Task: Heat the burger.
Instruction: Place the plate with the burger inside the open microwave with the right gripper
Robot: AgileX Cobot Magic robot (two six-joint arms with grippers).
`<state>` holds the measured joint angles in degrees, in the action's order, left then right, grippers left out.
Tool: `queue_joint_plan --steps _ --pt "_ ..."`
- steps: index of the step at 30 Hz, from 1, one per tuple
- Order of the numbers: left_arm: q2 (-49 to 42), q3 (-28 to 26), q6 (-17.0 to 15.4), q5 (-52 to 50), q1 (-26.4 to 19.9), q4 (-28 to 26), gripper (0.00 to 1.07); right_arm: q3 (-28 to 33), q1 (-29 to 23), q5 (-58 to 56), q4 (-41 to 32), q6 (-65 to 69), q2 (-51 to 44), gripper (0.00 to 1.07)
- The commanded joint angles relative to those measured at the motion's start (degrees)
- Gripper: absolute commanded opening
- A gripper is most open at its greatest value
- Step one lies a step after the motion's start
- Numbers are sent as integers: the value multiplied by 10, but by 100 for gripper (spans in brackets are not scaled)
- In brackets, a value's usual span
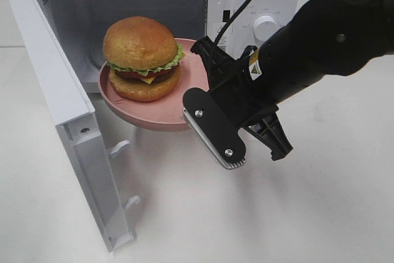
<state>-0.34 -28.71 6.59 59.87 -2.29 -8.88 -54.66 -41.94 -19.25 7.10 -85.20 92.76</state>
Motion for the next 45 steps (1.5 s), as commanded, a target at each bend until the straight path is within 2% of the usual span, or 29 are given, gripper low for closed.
queue_joint_plan --steps 1,25,30,43,45 --pt "-12 2 2 -4 -1 -2 103 -22 -2 39 -1 5 6 2" --pt "-12 2 2 -4 -1 -2 103 -178 -1 3 37 35 131 3" --pt "-12 2 2 -4 -1 -2 103 -224 -1 -14 61 61 162 3" --pt "-12 2 2 -4 -1 -2 103 -277 -1 -22 97 100 195 3" --pt "-12 2 2 -4 -1 -2 103 -300 -1 -23 115 129 213 3"
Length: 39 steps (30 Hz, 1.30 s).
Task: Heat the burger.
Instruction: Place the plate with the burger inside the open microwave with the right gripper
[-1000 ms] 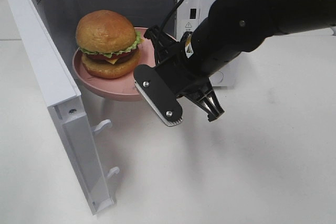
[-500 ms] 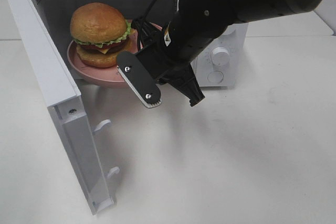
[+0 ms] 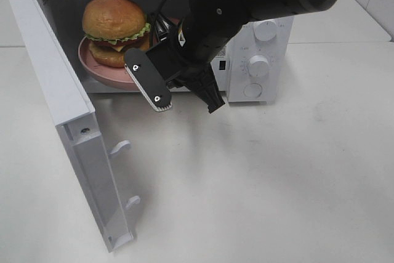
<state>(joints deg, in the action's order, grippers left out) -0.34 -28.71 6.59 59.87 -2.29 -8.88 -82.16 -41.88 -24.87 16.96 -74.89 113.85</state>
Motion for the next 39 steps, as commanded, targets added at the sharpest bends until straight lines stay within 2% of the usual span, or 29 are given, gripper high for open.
queue_joint_plan --steps 1,5,8,10,23,29,39 --pt "-12 2 2 -4 -1 -2 103 -25 -1 33 16 26 2 3" --pt "-12 2 2 -4 -1 -2 103 -59 -1 35 35 59 26 3" --pt "-12 2 2 -4 -1 -2 103 -67 -1 35 36 64 32 3" --pt "-12 2 2 -4 -1 -2 103 -98 -1 33 37 69 57 3" --pt "-12 2 2 -4 -1 -1 103 -187 6 30 38 99 127 3" --pt "-12 2 2 -4 -1 0 103 -252 15 6 38 115 163 3" --pt "-12 2 2 -4 -1 0 103 -281 26 1 40 140 194 3"
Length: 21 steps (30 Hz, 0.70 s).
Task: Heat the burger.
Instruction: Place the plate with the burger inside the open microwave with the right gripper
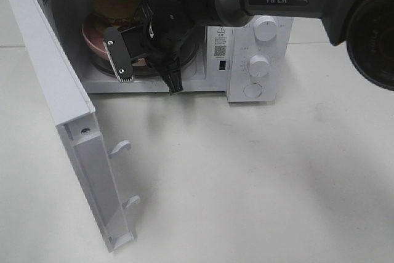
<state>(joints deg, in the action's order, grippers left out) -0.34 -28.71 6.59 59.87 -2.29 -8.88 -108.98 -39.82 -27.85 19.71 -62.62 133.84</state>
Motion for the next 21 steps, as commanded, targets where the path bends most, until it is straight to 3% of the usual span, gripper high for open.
queue_joint_plan --steps 1,15,21 --pt "-12 2 2 -4 -1 0 103 -13 7 28 13 18 -3 3" --pt "-12 2 2 -4 -1 0 103 -2 12 4 19 17 -1 6" --pt "-12 2 2 -4 -1 0 103 20 12 11 18 17 -1 15"
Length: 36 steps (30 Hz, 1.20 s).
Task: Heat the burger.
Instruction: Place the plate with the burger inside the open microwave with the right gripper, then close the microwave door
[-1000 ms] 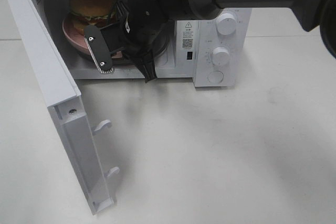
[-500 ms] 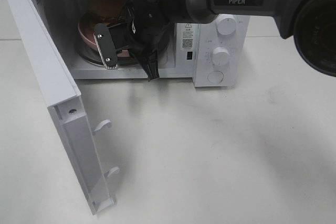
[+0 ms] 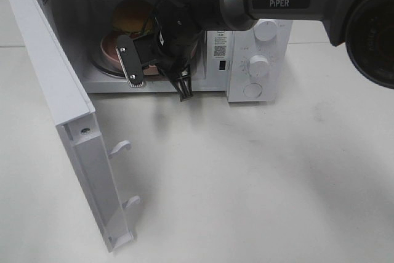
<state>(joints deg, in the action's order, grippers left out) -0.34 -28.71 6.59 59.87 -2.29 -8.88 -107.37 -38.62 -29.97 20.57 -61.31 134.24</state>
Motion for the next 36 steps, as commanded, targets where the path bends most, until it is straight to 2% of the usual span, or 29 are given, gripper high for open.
queue_joint_plan --steps 1,2,4,5,6,7,8,10,12,15,17,20,22,25,27,36 --pt "-12 2 2 -4 -1 0 103 9 0 40 3 4 -5 19" --pt "-12 2 2 -4 -1 0 103 9 0 40 3 4 -5 19" --pt "-12 2 2 -4 -1 0 103 11 0 44 -4 4 -5 29" --pt "-12 2 2 -4 -1 0 103 11 0 44 -4 4 -5 29" --pt "-12 2 2 -4 -1 0 103 11 -1 44 -5 4 -5 37" --pt "-12 2 2 -4 -1 0 103 11 -1 44 -5 4 -5 37" --pt "-12 2 2 -4 -1 0 103 11 -1 45 -10 4 -6 43" --pt "-12 2 2 -4 -1 0 103 11 -1 45 -16 4 -7 46" --pt "-12 2 2 -4 -1 0 103 11 -1 39 -29 6 -9 54" --pt "-12 2 2 -4 -1 0 103 11 -1 38 -32 7 -11 55" --pt "-12 2 2 -4 -1 0 103 38 -1 54 -32 17 -26 58" --pt "-12 2 2 -4 -1 0 103 46 -1 58 -32 18 -31 58" --pt "-12 2 2 -4 -1 0 103 91 -1 91 -32 23 -53 61" --pt "-12 2 2 -4 -1 0 103 102 -1 103 -32 23 -60 63" --pt "-12 2 2 -4 -1 0 103 135 -1 132 -32 32 -85 70" --pt "-12 2 2 -4 -1 0 103 190 -1 162 -32 49 -115 80"
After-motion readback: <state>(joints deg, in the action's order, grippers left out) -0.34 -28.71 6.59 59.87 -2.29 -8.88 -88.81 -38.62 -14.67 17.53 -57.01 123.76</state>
